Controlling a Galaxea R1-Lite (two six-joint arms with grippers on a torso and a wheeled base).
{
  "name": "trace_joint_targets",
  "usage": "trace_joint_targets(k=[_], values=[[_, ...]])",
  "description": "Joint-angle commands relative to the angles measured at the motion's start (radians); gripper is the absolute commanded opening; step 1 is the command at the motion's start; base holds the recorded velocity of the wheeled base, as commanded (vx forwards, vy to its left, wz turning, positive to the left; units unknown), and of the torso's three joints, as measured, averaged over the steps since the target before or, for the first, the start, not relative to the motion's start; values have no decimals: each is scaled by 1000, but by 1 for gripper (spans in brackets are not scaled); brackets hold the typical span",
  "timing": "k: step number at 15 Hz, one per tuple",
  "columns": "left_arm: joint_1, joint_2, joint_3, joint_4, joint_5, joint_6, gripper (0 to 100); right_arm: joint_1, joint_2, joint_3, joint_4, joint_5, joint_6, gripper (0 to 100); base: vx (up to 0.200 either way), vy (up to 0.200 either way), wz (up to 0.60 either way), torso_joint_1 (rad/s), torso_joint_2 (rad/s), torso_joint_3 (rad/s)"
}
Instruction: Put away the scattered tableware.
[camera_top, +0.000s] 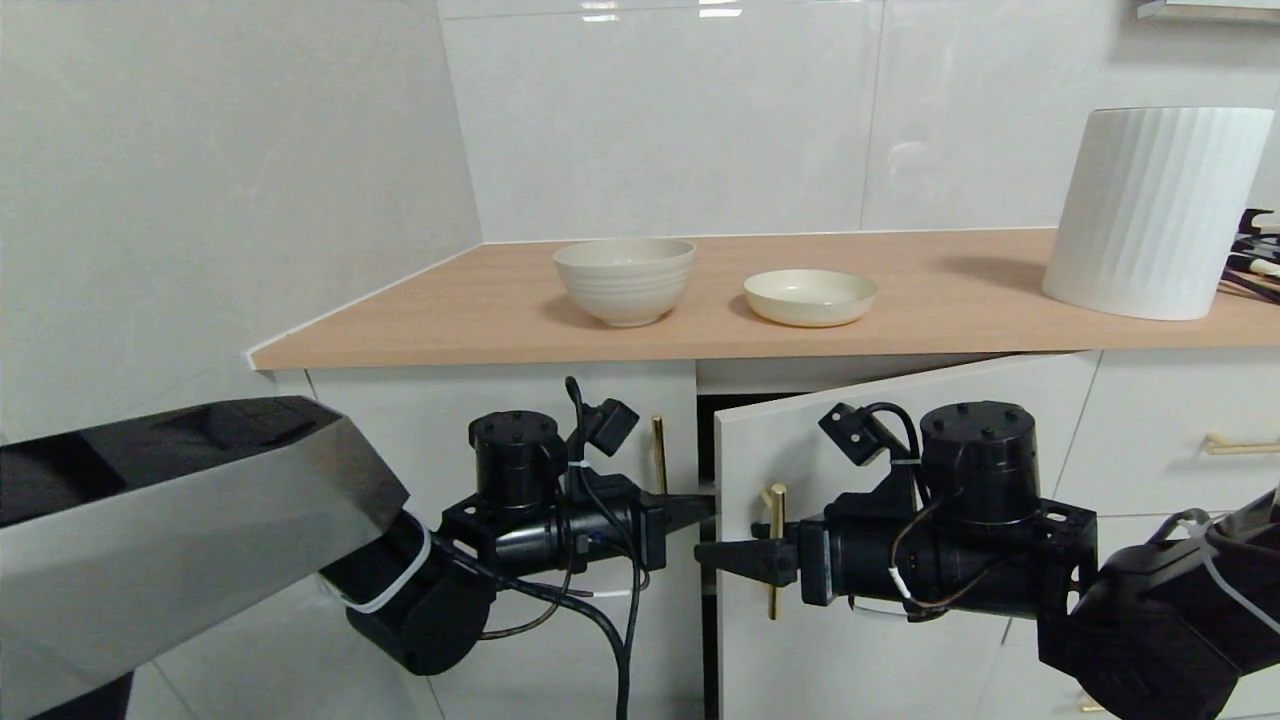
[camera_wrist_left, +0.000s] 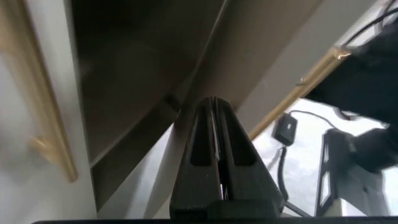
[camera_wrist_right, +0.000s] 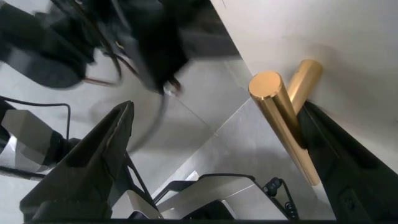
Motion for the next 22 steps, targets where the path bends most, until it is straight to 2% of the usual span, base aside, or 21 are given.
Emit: trace_joint_targets(k=[1, 7, 13, 15, 18, 22], values=[[-20, 31, -8, -5, 4, 0, 0, 17, 3, -1, -3, -1, 0, 100, 0, 0, 0, 0, 0, 0], [-22, 74, -72, -5, 8, 0, 0, 10, -2, 2, -21, -6, -3, 100, 0, 0, 0, 0, 0, 0], [-43, 86, -108, -33, 5, -3, 0, -83, -30, 40, -26, -60, -13, 100, 0, 0, 0, 0, 0, 0], [-68, 99, -147, -33, 7, -32, 0, -94, -28, 42, -63, -60, -14, 100, 0, 0, 0, 0, 0, 0], [-69, 122, -174, -33, 5, -37, 0, -98, -30, 69, -67, -63, -14, 100, 0, 0, 0, 0, 0, 0], [-77, 126, -181, -34, 4, -37, 0, -167, -105, 163, -70, -64, -14, 100, 0, 0, 0, 0, 0, 0]])
